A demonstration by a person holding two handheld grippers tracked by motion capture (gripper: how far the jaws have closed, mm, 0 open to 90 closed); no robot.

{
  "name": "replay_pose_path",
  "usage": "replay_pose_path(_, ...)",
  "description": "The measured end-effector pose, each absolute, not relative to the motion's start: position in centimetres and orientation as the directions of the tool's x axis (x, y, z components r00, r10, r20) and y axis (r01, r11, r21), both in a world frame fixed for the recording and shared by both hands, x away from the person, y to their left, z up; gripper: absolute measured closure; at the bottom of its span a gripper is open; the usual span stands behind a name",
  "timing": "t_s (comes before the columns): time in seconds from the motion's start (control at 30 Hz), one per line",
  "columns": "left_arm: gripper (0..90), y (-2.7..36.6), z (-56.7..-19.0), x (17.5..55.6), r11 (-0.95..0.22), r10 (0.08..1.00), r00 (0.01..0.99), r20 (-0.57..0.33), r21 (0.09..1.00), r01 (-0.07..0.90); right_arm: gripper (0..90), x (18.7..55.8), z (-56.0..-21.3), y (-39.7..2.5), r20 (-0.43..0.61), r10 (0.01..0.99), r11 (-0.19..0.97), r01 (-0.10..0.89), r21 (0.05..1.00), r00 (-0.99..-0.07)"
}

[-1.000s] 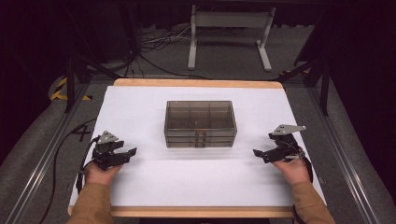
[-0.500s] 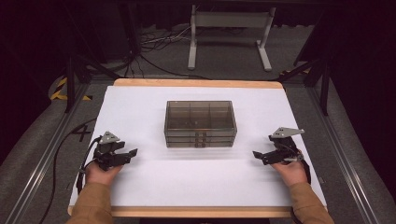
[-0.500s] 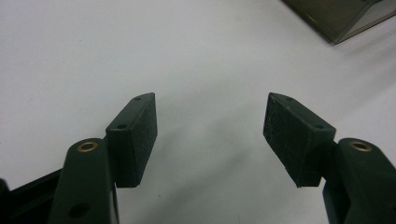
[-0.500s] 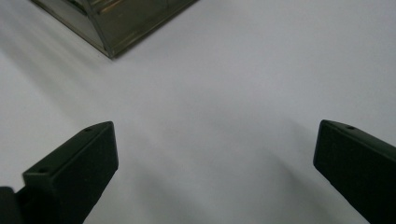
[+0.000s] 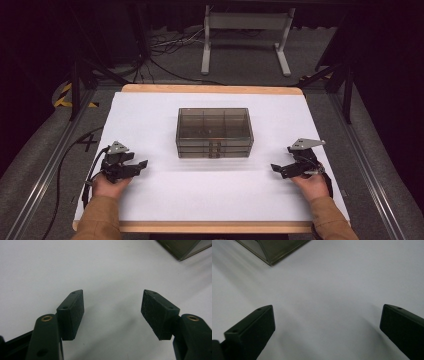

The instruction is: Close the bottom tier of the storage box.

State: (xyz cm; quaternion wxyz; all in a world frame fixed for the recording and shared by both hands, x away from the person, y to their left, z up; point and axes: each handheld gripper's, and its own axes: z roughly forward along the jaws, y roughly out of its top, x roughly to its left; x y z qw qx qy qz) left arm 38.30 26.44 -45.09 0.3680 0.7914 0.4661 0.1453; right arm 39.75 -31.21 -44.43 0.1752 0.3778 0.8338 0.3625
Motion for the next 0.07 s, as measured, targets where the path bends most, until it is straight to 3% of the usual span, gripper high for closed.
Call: replay_pose_path(0.07,35.7,26.46,-45.11,38.32,-0.294,0.847,0.520,-0.112,0.716,0.633,0.2,39.77,-44.41,-31.10,-0.017,0.758,0.449,0.502,0.739,-0.653)
